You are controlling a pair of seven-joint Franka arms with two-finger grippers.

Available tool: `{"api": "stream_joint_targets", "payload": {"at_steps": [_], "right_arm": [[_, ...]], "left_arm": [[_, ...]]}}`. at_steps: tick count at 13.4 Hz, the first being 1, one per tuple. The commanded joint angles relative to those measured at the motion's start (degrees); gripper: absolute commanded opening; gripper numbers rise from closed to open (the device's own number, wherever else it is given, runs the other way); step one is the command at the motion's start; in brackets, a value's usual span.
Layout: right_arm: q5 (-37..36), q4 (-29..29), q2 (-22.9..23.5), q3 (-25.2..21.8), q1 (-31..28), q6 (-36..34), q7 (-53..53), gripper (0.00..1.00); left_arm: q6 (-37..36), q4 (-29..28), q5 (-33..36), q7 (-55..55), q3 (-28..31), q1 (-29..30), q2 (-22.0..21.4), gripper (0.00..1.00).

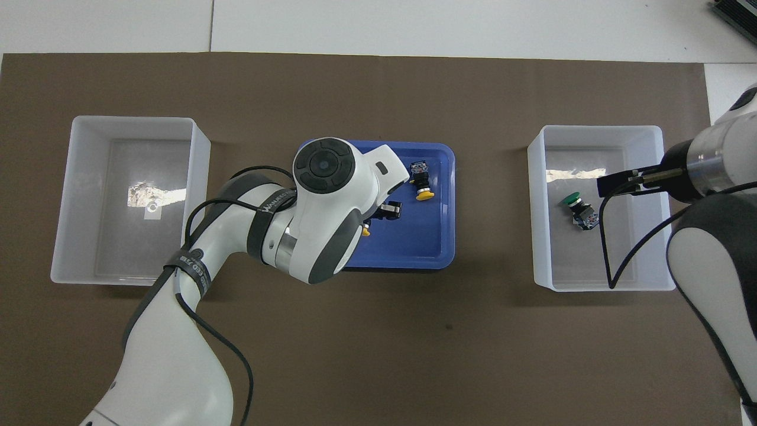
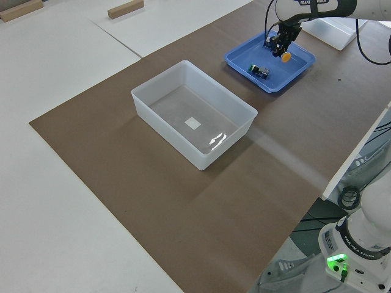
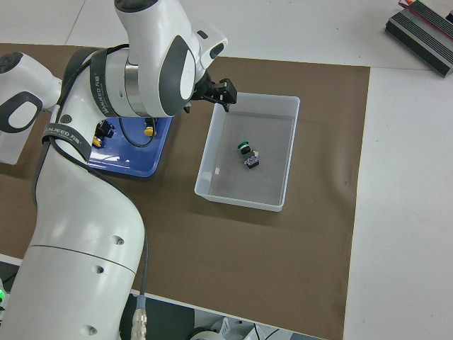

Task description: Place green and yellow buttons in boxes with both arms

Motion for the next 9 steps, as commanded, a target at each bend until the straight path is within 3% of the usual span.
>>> {"api": "stream_joint_targets", "payload": {"at_steps": [1,5,7,9], "right_arm": [[3.0,0.0,0.1,1.1,-0.6,0.3,0.8,1.0],[3.9,-1.8,2.6,2.9,2.3,7.9,1.5,1.0],[3.9,-1.5,7.2,3.0,5.7,13.9,2.3,1.0],[4.0,-0.9,12.4,3.0,11.9,21.4,9.9,1.0]], "left_arm": [[-4.2,4.0,-0.7,0.3,0.0,4.7,-1.0,0.0],[-13.5,4.2,0.1,2.0,0.1,12.2,-6.8,0.0],[-16.4,4.2,3.2,5.1,0.0,16.5,-8.6,0.0],[-17.4,4.1,3.6,10.1,0.0,21.6,-9.0,0.0]]}}
